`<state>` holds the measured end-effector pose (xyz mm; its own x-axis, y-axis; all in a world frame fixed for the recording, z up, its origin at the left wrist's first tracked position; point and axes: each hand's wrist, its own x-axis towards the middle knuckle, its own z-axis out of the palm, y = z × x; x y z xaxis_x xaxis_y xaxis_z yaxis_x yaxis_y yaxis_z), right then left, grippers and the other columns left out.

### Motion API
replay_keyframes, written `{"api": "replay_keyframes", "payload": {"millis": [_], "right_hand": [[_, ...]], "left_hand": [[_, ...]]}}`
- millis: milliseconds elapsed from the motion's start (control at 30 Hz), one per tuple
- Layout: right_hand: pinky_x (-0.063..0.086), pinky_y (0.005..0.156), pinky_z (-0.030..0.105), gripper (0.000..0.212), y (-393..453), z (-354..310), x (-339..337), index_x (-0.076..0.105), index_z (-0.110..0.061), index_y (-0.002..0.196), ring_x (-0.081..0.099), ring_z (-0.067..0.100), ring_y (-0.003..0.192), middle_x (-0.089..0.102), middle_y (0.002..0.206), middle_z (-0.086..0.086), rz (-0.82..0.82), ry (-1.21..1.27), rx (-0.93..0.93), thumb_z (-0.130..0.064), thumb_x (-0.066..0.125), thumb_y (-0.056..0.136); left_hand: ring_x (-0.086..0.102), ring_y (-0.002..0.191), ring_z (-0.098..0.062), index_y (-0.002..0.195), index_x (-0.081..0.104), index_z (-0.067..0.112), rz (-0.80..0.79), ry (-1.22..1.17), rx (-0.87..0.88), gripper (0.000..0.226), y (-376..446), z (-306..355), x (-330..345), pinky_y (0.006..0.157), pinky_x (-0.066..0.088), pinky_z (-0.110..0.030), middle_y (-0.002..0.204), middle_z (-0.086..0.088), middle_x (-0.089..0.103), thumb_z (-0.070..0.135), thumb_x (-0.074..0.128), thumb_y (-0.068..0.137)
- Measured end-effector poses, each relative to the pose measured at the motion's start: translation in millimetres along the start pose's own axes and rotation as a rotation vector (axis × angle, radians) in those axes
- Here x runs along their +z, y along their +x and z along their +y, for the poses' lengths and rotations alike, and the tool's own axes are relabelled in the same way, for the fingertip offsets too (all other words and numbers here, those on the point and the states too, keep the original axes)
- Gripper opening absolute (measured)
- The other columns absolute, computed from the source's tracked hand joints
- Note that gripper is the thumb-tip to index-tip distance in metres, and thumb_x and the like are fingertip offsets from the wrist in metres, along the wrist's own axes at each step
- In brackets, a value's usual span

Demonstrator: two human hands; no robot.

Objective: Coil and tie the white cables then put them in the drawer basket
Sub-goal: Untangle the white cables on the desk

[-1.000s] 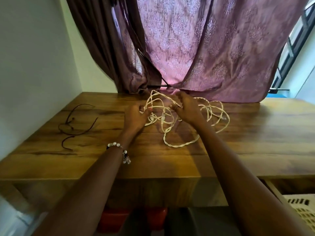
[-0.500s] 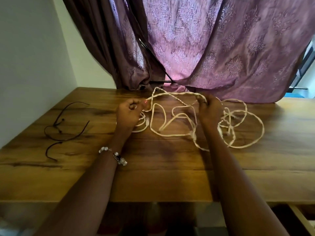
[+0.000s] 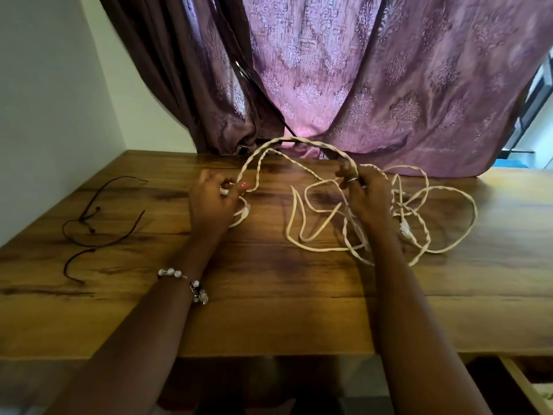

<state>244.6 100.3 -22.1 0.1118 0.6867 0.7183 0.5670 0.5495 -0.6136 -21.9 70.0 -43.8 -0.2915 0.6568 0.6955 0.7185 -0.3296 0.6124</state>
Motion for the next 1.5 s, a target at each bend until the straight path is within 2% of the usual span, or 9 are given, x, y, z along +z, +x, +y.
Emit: {"api": "replay_keyframes", "payload": {"millis": [167, 400, 600, 733, 867, 1067, 1167, 1300, 1500], "right_hand": [[0.036, 0.047, 0.021, 0.048, -2.3, -8.5, 3.1, 0.072, -0.006, 0.072, 0.048, 0.009, 0.042, 0.056, 0.049, 0.003, 0.028, 0.212, 0.163, -0.043, 0.052, 0.095], [0.03, 0.034, 0.019, 0.038, -3.0, -12.7, 5.4, 0.065, 0.008, 0.093, 0.038, 0.011, 0.035, 0.055, 0.055, 0.007, -0.144, 0.549, 0.356, -0.028, 0.055, 0.097], [0.028, 0.038, 0.018, 0.021, 5.4, 0.2, -10.3, 0.065, -0.018, 0.072, 0.038, 0.006, 0.039, 0.051, 0.048, -0.007, 0.138, 0.53, 0.462, -0.022, 0.062, 0.092], [0.045, 0.055, 0.041, 0.026, 7.5, 23.4, -12.0, 0.063, -0.025, 0.059, 0.05, 0.019, 0.054, 0.057, 0.054, -0.002, 0.381, 0.304, 0.485, -0.036, 0.061, 0.082], [0.044, 0.08, 0.035, 0.016, 2.9, 22.4, -14.0, 0.065, -0.009, 0.101, 0.063, 0.027, 0.088, 0.068, 0.097, 0.015, 0.548, -0.017, 0.534, -0.018, 0.058, 0.09], [0.041, 0.083, 0.038, 0.027, 4.3, 0.7, -14.4, 0.065, -0.006, 0.11, 0.052, 0.032, 0.1, 0.057, 0.107, 0.02, 0.54, -0.403, -0.066, -0.014, 0.063, 0.085], [0.046, 0.073, 0.03, 0.018, -7.1, -41.4, -2.0, 0.069, -0.002, 0.096, 0.057, 0.015, 0.082, 0.067, 0.089, 0.013, 0.195, -0.054, -0.433, -0.017, 0.066, 0.086], [0.05, 0.071, 0.017, 0.044, -22.8, -65.1, 27.3, 0.068, -0.013, 0.114, 0.063, 0.003, 0.08, 0.07, 0.097, -0.006, -0.662, 0.042, -0.334, -0.039, 0.072, 0.078], [0.047, 0.071, 0.027, 0.019, -15.1, -13.0, 22.0, 0.069, -0.01, 0.087, 0.064, 0.018, 0.086, 0.068, 0.09, 0.003, -0.833, -0.358, -0.013, -0.024, 0.077, 0.077]], "left_hand": [[0.061, 0.062, -0.016, 0.098, 0.062, 0.016, -0.016, -0.241, -0.089, 0.019, -10.9, 20.6, -1.5, 0.061, 0.049, -0.029, 0.061, 0.01, 0.06, 0.029, 0.067, 0.085], [0.065, 0.057, -0.007, 0.09, 0.067, 0.019, -0.65, -0.276, -0.094, 0.014, -31.9, 44.9, 14.8, 0.057, 0.05, -0.02, 0.064, -0.006, 0.069, 0.03, 0.071, 0.082], [0.051, 0.049, -0.009, 0.075, 0.068, 0.014, -0.362, -0.616, -0.376, 0.013, -15.6, 40.5, 7.4, 0.05, 0.042, -0.022, 0.055, 0.002, 0.059, 0.015, 0.065, 0.087], [0.044, 0.047, -0.011, 0.079, 0.053, 0.017, -0.153, -1.101, -0.555, 0.019, 4.2, 35.2, -15.3, 0.042, 0.038, -0.019, 0.058, 0.004, 0.05, 0.02, 0.047, 0.097], [0.026, 0.033, -0.004, 0.083, 0.05, 0.017, -0.078, -1.355, -0.563, 0.025, 14.2, 25.0, -26.1, 0.034, 0.023, -0.012, 0.051, 0.007, 0.038, 0.024, 0.036, 0.102], [0.024, 0.031, -0.002, 0.084, 0.062, 0.015, -0.036, -1.05, -0.587, 0.025, 7.1, 25.2, -15.6, 0.033, 0.016, -0.011, 0.044, 0.008, 0.035, 0.019, 0.043, 0.1], [0.024, 0.031, -0.001, 0.087, 0.061, 0.013, -0.077, -1.107, -0.614, 0.023, 6.1, 27.2, -13.7, 0.032, 0.016, -0.01, 0.044, 0.008, 0.035, 0.02, 0.043, 0.1], [0.023, 0.032, -0.001, 0.092, 0.06, 0.016, -0.063, -1.187, -0.702, 0.025, 9.0, 23.7, -17.3, 0.031, 0.017, -0.012, 0.046, 0.009, 0.035, 0.031, 0.042, 0.1], [0.022, 0.03, -0.002, 0.089, 0.054, 0.022, 0.157, -1.447, -0.872, 0.026, 18.1, 8.3, -31.9, 0.03, 0.016, -0.013, 0.044, 0.009, 0.032, 0.042, 0.041, 0.099]]}}
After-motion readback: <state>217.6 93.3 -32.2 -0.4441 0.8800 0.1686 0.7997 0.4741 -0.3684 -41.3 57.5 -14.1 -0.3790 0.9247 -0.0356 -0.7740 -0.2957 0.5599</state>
